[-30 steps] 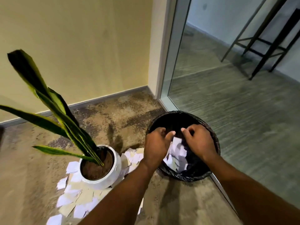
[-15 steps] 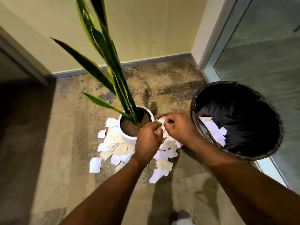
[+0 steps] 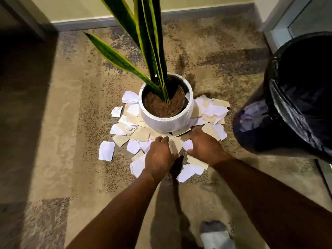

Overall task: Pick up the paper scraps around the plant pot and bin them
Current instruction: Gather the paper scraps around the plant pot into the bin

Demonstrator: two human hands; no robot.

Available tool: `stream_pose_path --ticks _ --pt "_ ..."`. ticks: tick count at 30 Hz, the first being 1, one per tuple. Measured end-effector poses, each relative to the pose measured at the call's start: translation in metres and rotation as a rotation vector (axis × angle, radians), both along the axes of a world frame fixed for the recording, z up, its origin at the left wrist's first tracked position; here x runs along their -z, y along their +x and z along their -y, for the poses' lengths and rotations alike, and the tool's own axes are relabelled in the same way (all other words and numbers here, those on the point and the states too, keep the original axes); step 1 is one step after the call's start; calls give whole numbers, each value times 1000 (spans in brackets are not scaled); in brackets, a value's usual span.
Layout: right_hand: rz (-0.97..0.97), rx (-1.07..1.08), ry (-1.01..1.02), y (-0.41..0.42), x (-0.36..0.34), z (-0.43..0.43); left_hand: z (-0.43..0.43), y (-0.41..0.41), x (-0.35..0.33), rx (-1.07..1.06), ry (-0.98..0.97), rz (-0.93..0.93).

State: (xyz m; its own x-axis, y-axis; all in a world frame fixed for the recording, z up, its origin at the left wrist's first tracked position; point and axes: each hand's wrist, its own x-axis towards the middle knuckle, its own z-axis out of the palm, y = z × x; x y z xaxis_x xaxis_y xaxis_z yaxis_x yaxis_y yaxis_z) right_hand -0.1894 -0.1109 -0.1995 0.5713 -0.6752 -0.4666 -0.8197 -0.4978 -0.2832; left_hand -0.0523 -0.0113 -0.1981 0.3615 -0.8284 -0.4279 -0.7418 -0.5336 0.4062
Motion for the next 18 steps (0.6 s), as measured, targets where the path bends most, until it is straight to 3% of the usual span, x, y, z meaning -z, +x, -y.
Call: stream_pose_path --ticks 7,18 --pt "-103 -176 -82 9 25 0 6 -11 26 13 103 85" --pt "-95 -168 -61 6 28 6 21 -10 23 101 99 165"
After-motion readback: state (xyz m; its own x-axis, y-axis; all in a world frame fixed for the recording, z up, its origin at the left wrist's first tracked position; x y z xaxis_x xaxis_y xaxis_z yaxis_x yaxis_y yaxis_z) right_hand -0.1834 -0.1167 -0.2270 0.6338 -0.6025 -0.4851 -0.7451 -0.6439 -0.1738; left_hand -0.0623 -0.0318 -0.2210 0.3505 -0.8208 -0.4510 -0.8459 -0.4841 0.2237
